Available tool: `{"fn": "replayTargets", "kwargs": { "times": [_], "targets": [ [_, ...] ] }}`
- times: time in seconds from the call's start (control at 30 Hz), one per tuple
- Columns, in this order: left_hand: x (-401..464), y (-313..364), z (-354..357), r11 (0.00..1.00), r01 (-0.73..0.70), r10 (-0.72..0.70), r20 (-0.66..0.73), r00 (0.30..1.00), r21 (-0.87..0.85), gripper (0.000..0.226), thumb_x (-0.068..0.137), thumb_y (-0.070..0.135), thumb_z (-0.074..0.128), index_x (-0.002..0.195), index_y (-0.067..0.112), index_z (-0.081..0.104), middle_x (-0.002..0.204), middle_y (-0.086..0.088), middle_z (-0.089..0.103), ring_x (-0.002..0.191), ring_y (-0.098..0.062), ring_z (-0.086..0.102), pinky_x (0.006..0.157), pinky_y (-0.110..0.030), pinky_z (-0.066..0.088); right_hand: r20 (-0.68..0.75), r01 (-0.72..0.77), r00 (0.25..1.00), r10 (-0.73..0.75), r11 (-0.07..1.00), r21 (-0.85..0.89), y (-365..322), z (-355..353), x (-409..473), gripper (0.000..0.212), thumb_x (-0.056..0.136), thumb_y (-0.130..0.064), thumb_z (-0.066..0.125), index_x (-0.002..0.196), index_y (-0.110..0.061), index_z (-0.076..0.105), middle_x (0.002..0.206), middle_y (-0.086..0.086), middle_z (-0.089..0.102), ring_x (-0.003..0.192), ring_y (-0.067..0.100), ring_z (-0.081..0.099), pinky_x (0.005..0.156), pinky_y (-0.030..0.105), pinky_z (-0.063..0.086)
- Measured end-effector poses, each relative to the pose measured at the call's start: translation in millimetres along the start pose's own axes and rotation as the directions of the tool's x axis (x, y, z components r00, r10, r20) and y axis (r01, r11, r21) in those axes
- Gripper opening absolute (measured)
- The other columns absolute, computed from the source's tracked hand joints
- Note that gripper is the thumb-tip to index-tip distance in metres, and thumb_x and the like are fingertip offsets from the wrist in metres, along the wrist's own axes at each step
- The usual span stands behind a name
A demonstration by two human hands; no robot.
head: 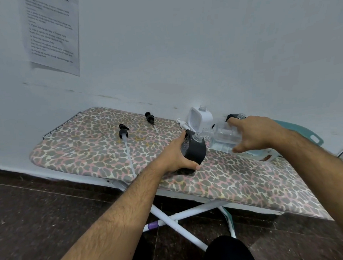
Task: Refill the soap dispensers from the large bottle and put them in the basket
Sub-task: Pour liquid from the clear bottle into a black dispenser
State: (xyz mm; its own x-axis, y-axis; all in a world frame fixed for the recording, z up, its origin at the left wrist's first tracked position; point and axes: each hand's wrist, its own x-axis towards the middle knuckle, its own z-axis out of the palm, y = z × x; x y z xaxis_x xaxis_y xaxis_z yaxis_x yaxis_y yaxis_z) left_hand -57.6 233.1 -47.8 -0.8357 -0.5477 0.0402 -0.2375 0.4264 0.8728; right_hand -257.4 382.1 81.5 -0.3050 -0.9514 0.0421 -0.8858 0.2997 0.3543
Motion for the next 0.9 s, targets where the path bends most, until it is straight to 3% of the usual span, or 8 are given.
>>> {"fn": "replayTargets", "kwargs": {
  "times": [0.9],
  "targets": [
    [-1.3, -4.0, -0.3, 0.999, 0.003, -0.003, -0.014, 1.0, -0.033, 0.132, 0.059, 0.035, 0.096, 0.16, 0.027, 0.012, 0.153, -0.001, 0.041, 0.139, -0.022, 0.042, 0.117, -0.046, 0.036, 0.016, -0.017, 1.0, 0.017, 1.0, -0.005, -4.1, -3.2, 0.8, 0.078, 0.064, -0.066, 0.074, 0.126, -0.035, 0.038, 0.069, -0.021, 0.039, 0.061, -0.001, 0.039, 0.048, 0.026, 0.03]
  ]
}}
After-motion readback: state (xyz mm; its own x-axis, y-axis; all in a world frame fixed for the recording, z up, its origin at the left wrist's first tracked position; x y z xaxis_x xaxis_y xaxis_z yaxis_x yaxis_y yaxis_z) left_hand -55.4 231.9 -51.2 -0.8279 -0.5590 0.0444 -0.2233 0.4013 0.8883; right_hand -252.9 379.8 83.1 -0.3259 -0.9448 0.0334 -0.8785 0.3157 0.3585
